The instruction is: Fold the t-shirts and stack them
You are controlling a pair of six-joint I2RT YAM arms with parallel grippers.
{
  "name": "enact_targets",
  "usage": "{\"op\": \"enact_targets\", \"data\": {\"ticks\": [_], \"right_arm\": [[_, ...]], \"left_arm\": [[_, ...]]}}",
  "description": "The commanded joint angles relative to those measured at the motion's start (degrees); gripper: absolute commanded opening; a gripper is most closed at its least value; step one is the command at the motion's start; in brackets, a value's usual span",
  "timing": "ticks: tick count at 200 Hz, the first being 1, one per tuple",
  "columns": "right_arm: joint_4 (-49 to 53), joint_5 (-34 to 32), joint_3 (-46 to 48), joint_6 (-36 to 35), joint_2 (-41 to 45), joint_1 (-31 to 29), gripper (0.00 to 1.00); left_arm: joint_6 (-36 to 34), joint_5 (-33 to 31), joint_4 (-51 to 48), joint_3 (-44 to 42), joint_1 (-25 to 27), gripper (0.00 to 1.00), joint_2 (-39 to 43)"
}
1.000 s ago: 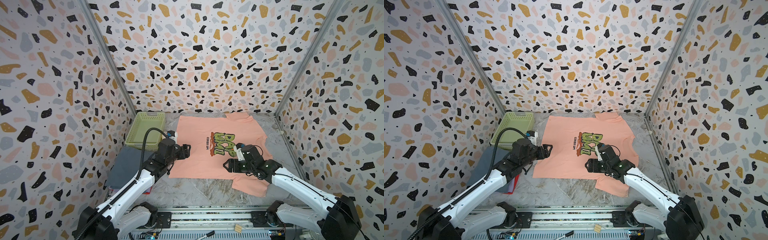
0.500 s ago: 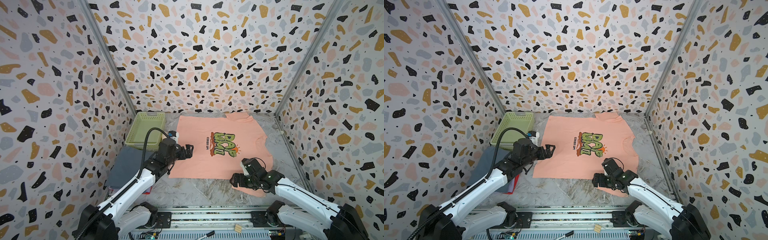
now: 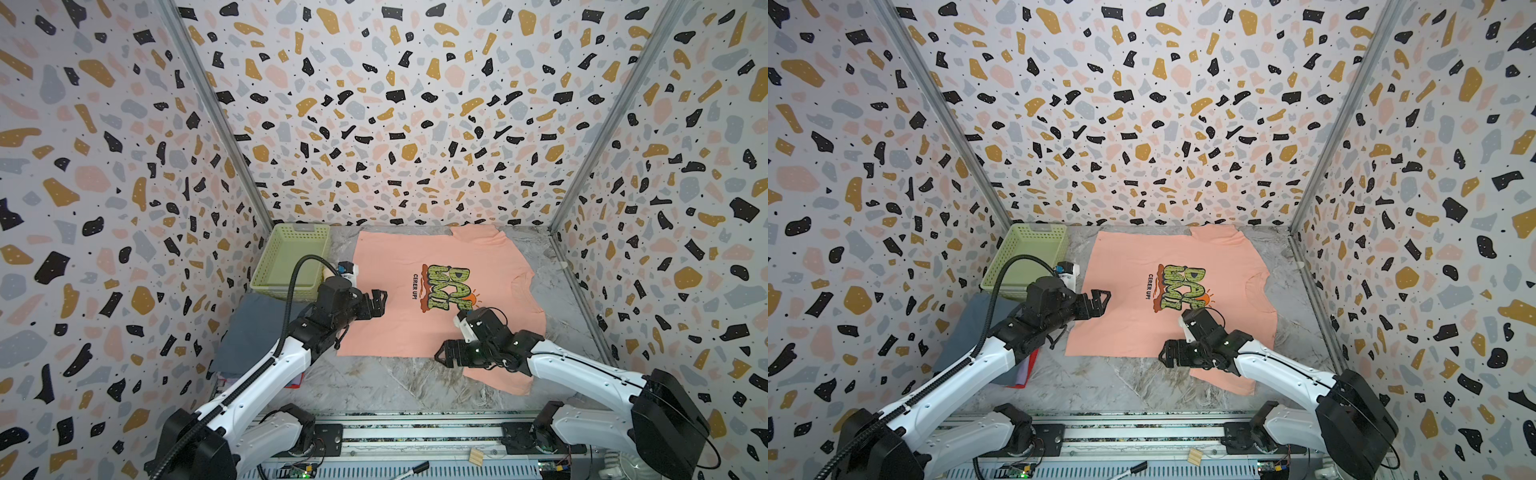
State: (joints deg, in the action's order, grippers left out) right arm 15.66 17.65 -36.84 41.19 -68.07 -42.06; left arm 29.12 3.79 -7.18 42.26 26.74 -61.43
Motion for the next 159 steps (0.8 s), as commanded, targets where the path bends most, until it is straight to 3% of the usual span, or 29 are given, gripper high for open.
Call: {"op": "enact_targets", "data": {"ticks": [1, 13, 53, 81, 135, 159], "right_arm": [[4.53, -1.04, -3.81, -2.92, 1.4, 2.6, 0.96], [10.48, -5.75, -3.54, -3.22, 2.8, 2.35, 0.96], [16.38, -6.03, 2.13, 0.01, 8.17, 1.49, 0.96], [20.29, -10.78, 5.48, 1.85, 9.19, -1.02, 0.96], [9.8, -7.65, 7.91, 4.24, 3.98, -5.42, 0.96], [1.76, 0.73, 7.8, 5.36, 0.54, -6.39, 0.96]], "left_arm": [[-0.73, -0.58, 2.22, 1.88, 0.15, 1.0, 0.5], [-0.82, -0.79, 2.02, 1.86, 0.15, 1.0, 0.82], [-0.97, -1.24, 1.89, 1.77, 0.15, 1.0, 1.14], [-0.8, -0.98, 2.45, 1.5, 0.15, 1.0, 1.22], [-1.26, -0.97, 2.26, 1.53, 0.15, 1.0, 1.3], [-1.17, -0.98, 1.91, 1.45, 0.16, 1.0, 1.44]]}}
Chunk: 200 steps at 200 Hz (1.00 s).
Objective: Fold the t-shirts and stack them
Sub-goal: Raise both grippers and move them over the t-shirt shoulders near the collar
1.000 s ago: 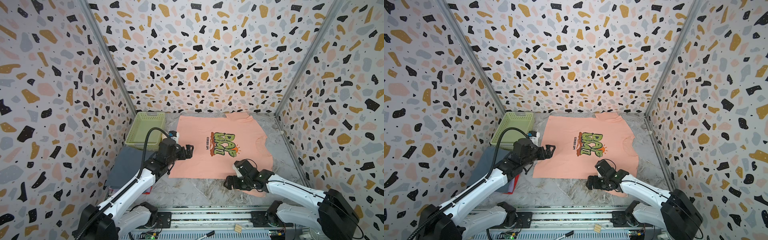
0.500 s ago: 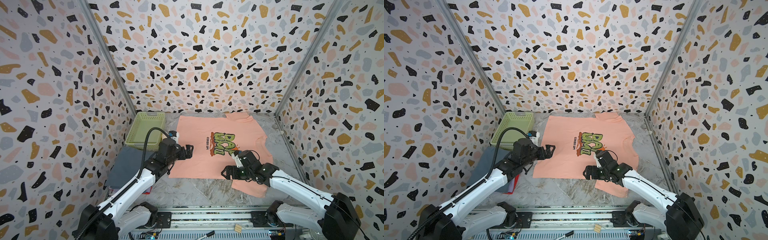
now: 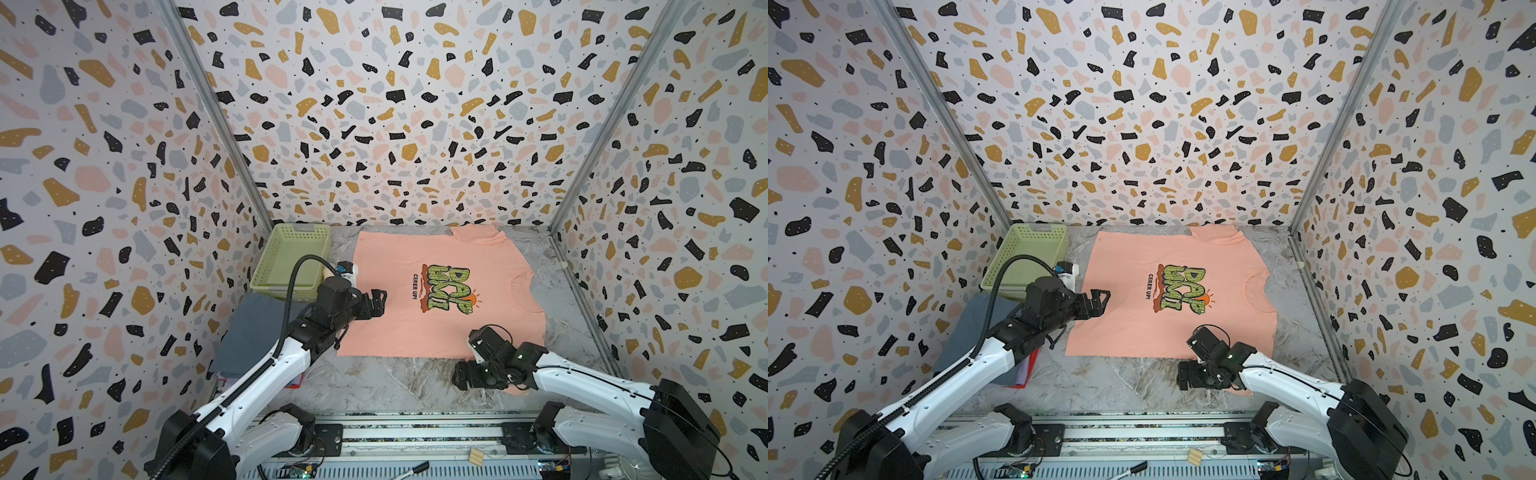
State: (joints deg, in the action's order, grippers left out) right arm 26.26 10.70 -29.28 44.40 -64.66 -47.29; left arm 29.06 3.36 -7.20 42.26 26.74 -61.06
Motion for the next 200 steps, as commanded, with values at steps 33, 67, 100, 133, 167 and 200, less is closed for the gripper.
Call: {"op": "enact_targets", "data": {"ticks": [33, 67, 100, 133, 167, 200], "right_arm": [[-6.43, 8.28, -6.0, 0.86, -0.17, -1.49, 0.96], [4.37, -5.07, -12.94, -3.08, 0.69, -0.78, 0.96], [4.32, -15.18, -18.03, -8.52, -2.37, 2.45, 0.96], [-7.9, -17.43, -22.31, -17.12, -6.13, 11.7, 0.96], [-21.59, -10.45, -26.09, -21.63, -13.21, 23.7, 0.96], [-27.91, -6.41, -32.92, -25.17, -25.15, 31.52, 0.95]], "left_arm": [[-1.54, -1.1, 1.58, 1.23, 0.15, 1.0, 1.84], [-1.46, -0.55, 2.6, 0.82, 0.17, 1.0, 1.82], [-2.05, 0.95, 3.93, 1.5, 0.15, 1.0, -0.86], [-3.02, 0.67, 6.81, 4.0, 0.15, 1.0, -6.9], [-5.43, 0.08, 7.25, 10.63, 0.2, 1.0, -18.58], [-5.34, -2.82, 6.14, 18.71, 0.07, 1.0, -31.43]]}}
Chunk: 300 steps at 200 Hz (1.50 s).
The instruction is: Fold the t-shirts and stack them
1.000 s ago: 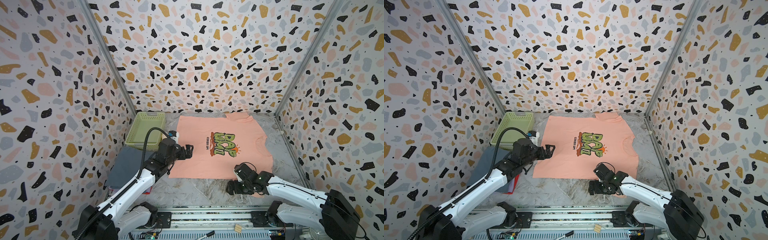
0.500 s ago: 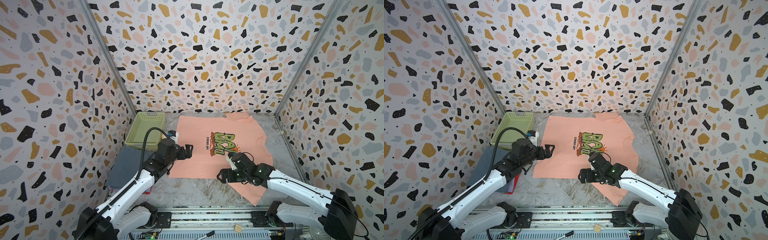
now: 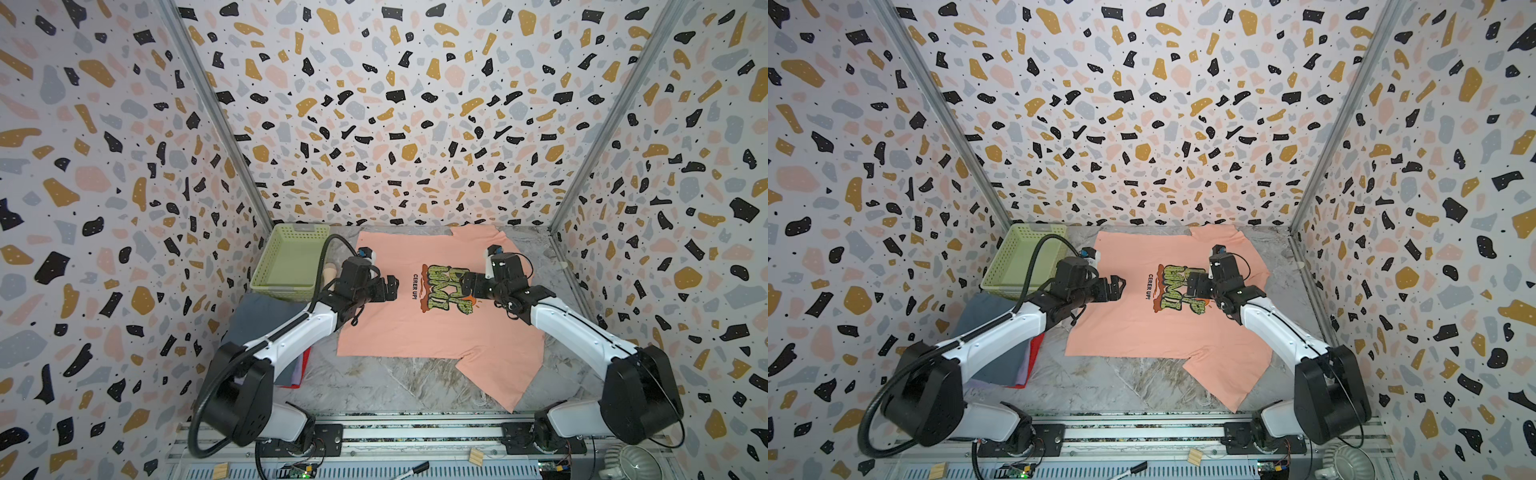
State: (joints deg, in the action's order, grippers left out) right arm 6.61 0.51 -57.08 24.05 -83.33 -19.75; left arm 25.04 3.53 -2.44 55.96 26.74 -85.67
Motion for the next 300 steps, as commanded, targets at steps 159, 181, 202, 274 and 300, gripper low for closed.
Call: {"op": "enact_targets", "data": {"ticks": [159, 181, 202, 274, 300], "right_arm": [[2.24, 18.06, -18.35, -7.18, -35.26, 15.36, 0.91], [2.09, 16.49, -11.33, -7.69, -30.91, 15.41, 0.91], [2.17, 15.84, -4.66, -8.15, -25.8, 15.38, 0.91], [-3.01, 13.68, 2.68, -9.72, -12.88, 16.14, 0.92], [-6.54, 10.1, -3.14, -10.12, -12.36, 16.24, 0.92]], "left_arm": [[-0.38, 1.01, -3.5, 23.48, -6.26, 0.95, -36.68], [-0.09, 0.97, -2.01, 16.53, -6.35, 0.94, -32.56], [0.92, 1.86, 0.15, 9.38, -6.42, 0.92, -27.89], [-0.66, 3.73, 4.14, 1.06, -6.35, 0.91, -16.69], [-2.21, 0.87, 2.39, 6.27, -6.4, 0.91, -16.05]]}}
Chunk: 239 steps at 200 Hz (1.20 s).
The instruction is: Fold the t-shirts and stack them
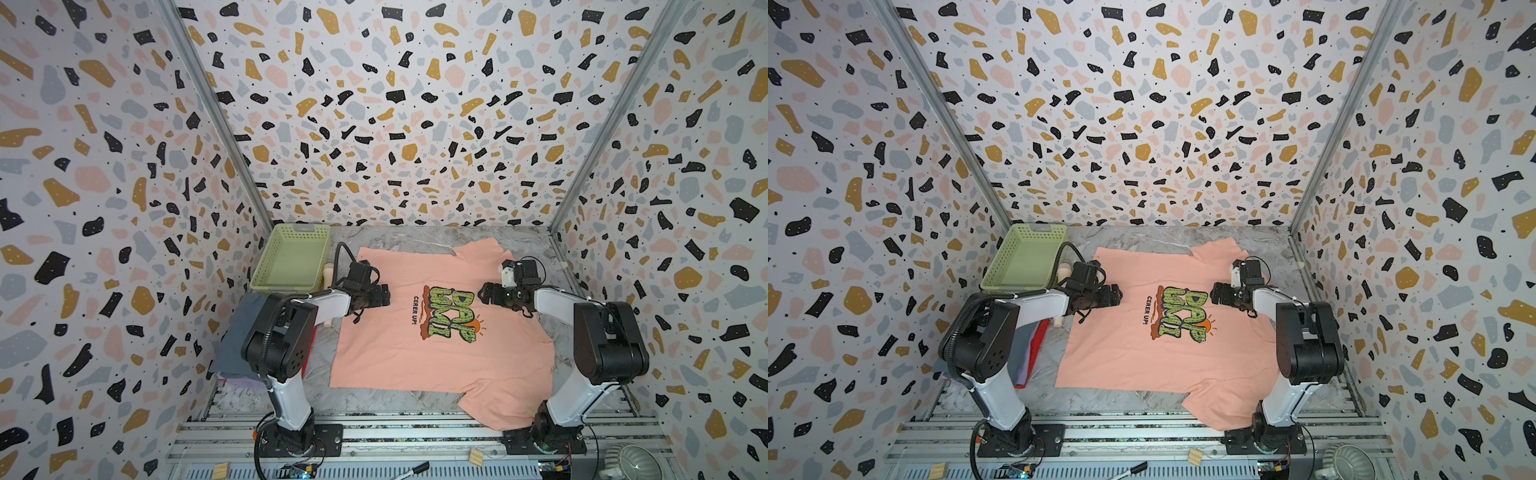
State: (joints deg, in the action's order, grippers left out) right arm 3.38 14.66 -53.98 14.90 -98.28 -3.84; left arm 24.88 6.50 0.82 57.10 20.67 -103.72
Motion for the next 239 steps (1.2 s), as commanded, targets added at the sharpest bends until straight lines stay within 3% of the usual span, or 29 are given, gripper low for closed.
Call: {"op": "enact_targets", "data": {"ticks": [1, 30, 63, 130, 176, 203, 221, 239], "right_arm": [[-3.39, -4.25, -6.5, -0.94, 2.53, 0.32, 0.92], [-6.27, -10.07, -15.8, -2.14, -2.09, 0.97, 0.93], [-6.0, -11.41, -26.31, -2.9, -10.88, 2.59, 0.92], [-13.45, 0.83, -35.28, -4.97, -22.6, 6.88, 0.92], [-14.85, 2.41, -41.1, -4.51, -28.53, 7.88, 0.92], [-14.7, 4.36, -46.29, -4.05, -33.12, 8.53, 0.92], [-13.88, 5.78, -50.93, -2.78, -36.7, 8.96, 0.92], [-11.25, 6.18, -56.74, -2.33, -40.79, 9.03, 0.92]], "left_arm": [[-2.09, -2.28, -0.97, 5.44, -0.3, 0.91, 1.97], [-3.74, -8.17, -4.32, 14.16, -0.28, 0.91, -2.01], [-4.39, -12.8, -9.27, 26.19, -1.06, 0.91, -11.4], [-6.12, -13.49, -15.67, 48.89, -5.45, 0.83, -30.25], [-6.04, -15.21, -16.36, 56.42, -7.2, 0.83, -36.63], [-4.78, -12.28, -16.2, 59.4, -7.96, 0.83, -40.21], [-4.15, -10.25, -16.99, 62.01, -7.95, 0.77, -42.53], [-3.51, -8.3, -16.5, 61.81, -7.92, 0.6, -43.13]]}}
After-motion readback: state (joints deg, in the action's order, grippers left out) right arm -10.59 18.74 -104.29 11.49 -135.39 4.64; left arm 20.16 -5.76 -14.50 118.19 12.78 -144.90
